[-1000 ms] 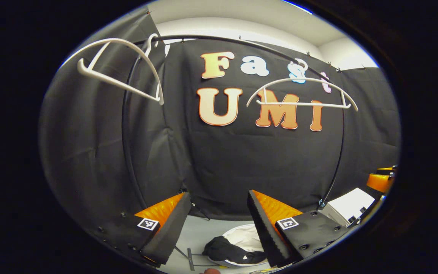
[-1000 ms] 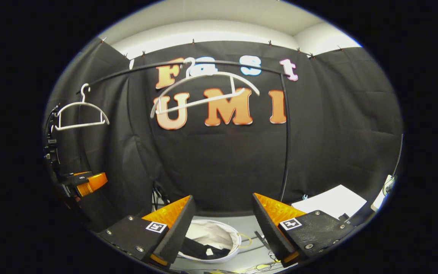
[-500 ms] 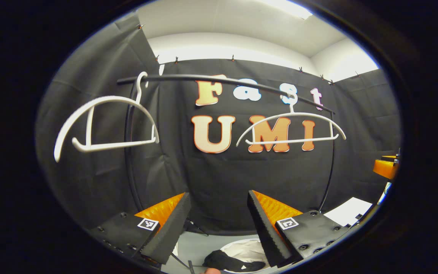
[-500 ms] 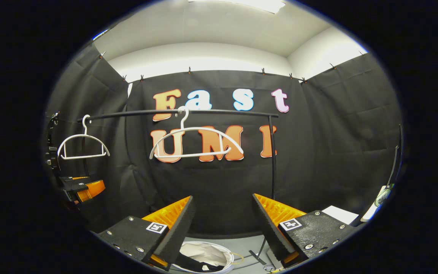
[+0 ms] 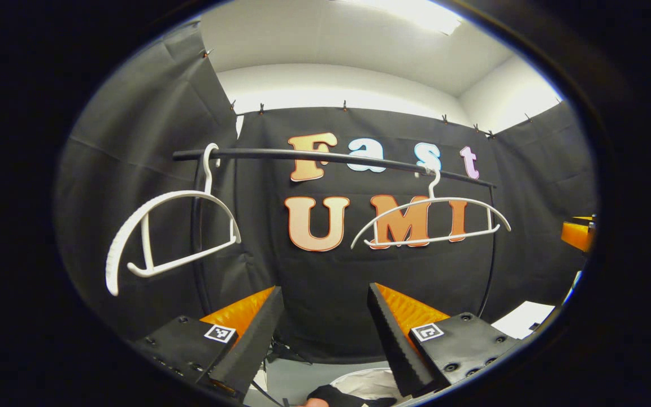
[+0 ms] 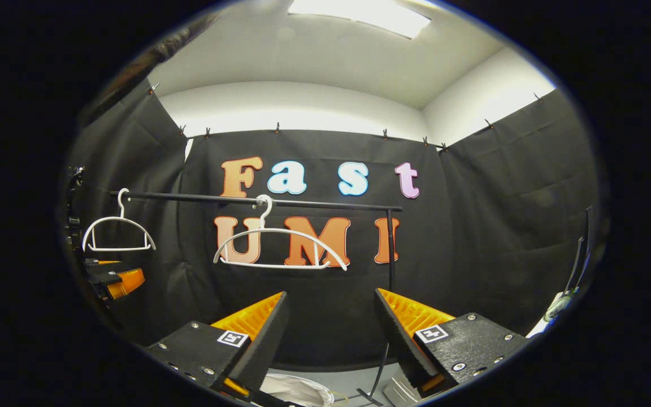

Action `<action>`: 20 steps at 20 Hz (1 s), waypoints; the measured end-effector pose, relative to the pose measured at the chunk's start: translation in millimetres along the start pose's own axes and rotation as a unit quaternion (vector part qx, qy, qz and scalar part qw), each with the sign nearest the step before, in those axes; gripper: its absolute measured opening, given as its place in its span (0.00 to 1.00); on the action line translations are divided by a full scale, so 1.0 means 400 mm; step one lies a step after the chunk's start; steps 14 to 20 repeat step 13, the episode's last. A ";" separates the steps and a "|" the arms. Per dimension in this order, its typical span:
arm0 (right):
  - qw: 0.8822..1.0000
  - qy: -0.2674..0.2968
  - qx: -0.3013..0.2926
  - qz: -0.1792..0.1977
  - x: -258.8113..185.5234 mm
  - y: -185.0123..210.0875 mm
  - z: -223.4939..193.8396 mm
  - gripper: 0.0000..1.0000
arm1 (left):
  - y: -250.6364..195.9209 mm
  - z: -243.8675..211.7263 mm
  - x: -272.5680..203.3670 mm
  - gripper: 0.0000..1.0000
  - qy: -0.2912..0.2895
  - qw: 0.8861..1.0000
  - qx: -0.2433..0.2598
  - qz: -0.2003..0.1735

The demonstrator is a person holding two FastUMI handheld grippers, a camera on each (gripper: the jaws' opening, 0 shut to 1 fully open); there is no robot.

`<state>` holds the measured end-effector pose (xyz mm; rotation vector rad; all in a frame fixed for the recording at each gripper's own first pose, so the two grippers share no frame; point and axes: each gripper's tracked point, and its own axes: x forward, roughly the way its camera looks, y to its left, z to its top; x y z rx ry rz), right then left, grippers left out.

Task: Grasp the clothes on the hanger with both hands and then place them into the laundry hamper below.

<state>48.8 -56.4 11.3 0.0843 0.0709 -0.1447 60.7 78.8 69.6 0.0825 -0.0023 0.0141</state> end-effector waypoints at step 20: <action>0.999 -0.006 -0.015 -0.027 -0.003 -0.038 -0.011 0.92 | 0.011 0.089 0.000 1.00 -0.039 0.999 -0.025 -0.002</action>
